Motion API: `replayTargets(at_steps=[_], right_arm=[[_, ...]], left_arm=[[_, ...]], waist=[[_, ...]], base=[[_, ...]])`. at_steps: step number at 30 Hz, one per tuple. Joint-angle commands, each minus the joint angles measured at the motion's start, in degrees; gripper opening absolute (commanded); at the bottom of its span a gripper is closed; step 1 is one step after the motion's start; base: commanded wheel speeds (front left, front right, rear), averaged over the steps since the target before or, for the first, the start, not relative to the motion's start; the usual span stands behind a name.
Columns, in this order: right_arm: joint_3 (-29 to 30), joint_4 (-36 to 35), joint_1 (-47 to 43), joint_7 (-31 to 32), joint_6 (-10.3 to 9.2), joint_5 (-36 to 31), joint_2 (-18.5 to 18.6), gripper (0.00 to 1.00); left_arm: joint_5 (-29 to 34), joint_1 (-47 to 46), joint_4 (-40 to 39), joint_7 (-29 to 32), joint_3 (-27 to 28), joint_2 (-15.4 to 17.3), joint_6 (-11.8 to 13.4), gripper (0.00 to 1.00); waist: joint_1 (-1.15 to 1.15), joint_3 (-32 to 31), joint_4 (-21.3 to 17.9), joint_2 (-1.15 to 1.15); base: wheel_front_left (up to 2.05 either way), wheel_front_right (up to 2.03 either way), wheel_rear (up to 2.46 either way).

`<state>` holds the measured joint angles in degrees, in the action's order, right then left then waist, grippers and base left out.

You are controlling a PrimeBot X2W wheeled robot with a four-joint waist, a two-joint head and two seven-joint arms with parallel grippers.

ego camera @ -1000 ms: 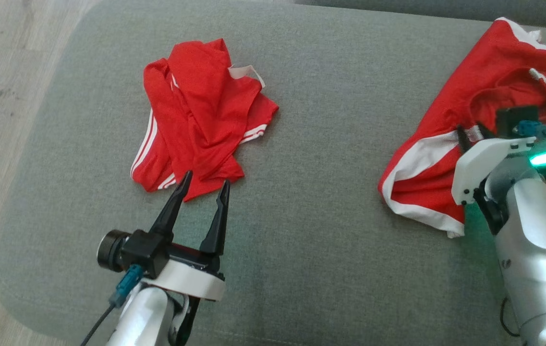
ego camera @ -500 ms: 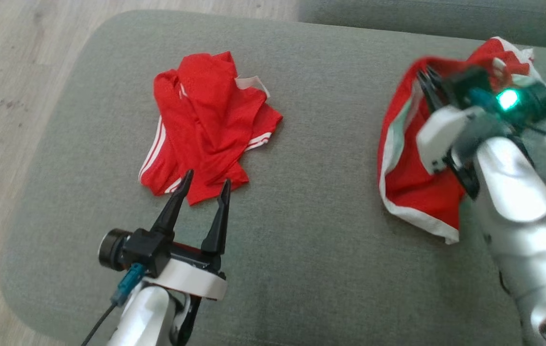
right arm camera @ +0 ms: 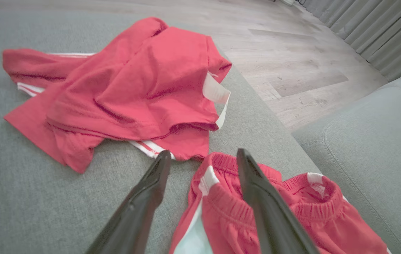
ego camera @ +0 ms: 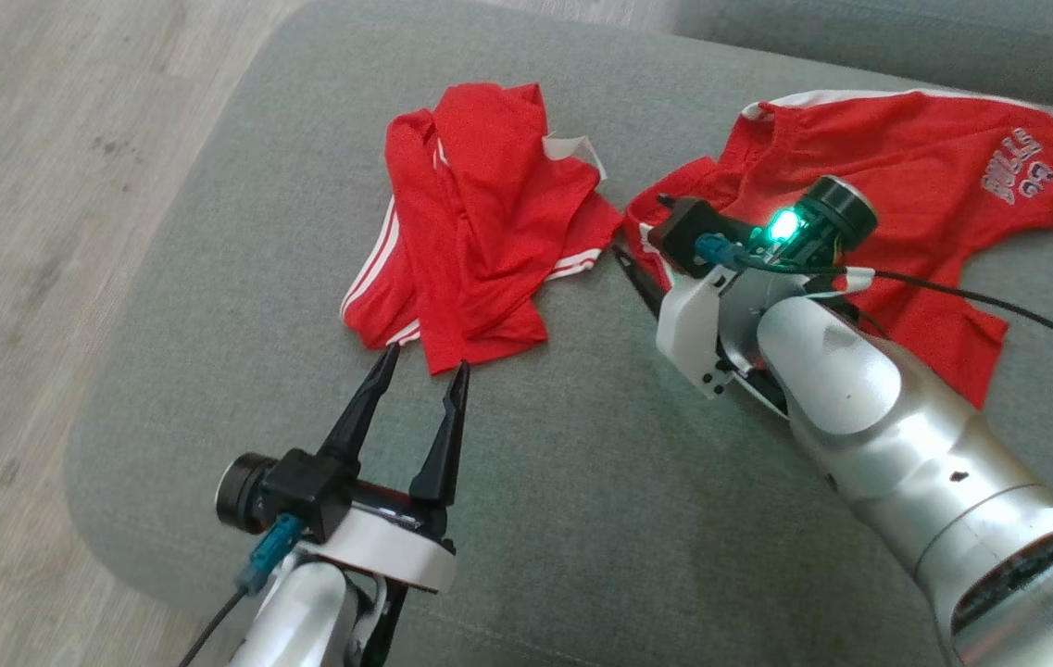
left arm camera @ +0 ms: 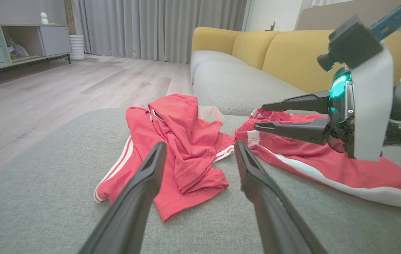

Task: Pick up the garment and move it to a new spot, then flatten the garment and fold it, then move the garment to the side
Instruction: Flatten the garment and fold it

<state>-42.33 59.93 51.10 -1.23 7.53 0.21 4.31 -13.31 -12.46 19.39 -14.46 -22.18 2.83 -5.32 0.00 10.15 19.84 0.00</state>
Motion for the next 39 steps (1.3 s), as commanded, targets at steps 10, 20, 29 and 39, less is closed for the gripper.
replayTargets(at_steps=[10, 20, 29, 39], right_arm=[[9.5, -2.0, -2.9, -12.0, -0.04, 9.7, -1.4, 1.0], [40.8, -23.3, -27.5, -13.7, -0.04, 9.5, -1.4, 1.0], [43.2, -32.6, -39.5, -13.8, -0.04, 10.4, -1.4, 1.0], [47.3, -25.3, -30.9, -7.6, -0.04, 11.1, -1.4, 1.0]], left_arm=[[1.2, 0.4, -2.5, -0.5, 4.8, 0.4, 0.6, 1.0], [2.2, 2.6, -4.3, -0.5, 6.8, 0.5, 0.6, 1.0], [2.9, 1.7, -4.3, -0.5, 6.4, 0.4, -0.1, 1.0], [3.0, -0.1, -4.0, -0.5, 5.8, 0.2, -0.7, 1.0]], waist=[[0.0, -5.1, -7.6, 0.0], [0.0, -6.6, -15.6, 0.0], [0.0, -4.5, -16.2, 0.0], [0.0, -0.6, -11.8, 0.0]], base=[[0.0, 0.0, 0.0], [0.0, 0.0, 0.0], [0.0, 0.0, 0.0], [0.0, 0.0, 0.0]])
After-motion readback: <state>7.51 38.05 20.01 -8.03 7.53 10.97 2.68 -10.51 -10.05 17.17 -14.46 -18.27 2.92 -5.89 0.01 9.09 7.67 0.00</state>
